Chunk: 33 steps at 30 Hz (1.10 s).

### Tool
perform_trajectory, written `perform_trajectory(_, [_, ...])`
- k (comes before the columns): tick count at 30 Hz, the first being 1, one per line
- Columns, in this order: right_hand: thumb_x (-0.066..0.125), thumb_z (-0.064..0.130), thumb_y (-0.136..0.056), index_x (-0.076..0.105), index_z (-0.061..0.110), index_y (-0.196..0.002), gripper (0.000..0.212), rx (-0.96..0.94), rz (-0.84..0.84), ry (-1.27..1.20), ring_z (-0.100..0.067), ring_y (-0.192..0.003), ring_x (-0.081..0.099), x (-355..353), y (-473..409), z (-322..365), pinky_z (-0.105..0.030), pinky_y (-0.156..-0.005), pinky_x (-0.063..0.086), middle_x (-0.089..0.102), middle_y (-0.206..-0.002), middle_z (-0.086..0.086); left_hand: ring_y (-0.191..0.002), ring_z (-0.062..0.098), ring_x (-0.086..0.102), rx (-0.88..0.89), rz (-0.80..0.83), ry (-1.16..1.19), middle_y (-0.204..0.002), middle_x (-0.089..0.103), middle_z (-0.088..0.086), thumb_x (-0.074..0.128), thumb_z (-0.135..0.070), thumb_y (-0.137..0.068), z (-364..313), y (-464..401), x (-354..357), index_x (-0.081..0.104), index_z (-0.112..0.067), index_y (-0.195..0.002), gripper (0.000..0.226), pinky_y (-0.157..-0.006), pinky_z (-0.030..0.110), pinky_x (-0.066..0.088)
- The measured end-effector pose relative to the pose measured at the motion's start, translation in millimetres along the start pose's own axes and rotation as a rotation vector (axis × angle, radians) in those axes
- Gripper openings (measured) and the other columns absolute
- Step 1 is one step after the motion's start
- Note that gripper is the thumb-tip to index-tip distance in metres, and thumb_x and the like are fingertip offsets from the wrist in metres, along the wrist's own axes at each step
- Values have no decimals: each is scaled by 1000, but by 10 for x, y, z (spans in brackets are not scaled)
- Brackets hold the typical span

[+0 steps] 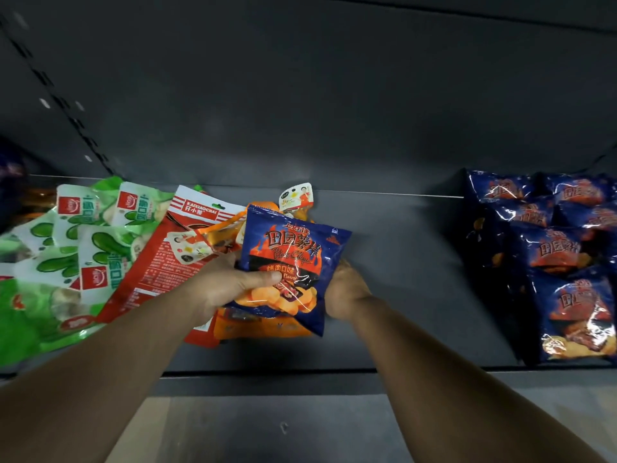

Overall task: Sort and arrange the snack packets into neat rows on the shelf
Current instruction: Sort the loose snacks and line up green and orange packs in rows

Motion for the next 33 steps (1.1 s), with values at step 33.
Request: perform_trajectory(33, [74, 18, -81, 70, 13, -90, 10, 177, -331, -1118, -20, -78, 69, -646, 497, -1359, -37, -84, 57, 72, -83, -3, -79, 12, 60, 57, 9, 86, -102, 67, 3, 76, -22, -78, -446, -31, 1452, 59, -17, -111, 37, -60, 25, 43])
Point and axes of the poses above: each hand's wrist, its own y-axis away from the middle knuckle, its own x-axis out of the palm, z = x × y, the point moved 4 cm from there along -y, towards the middle knuckle
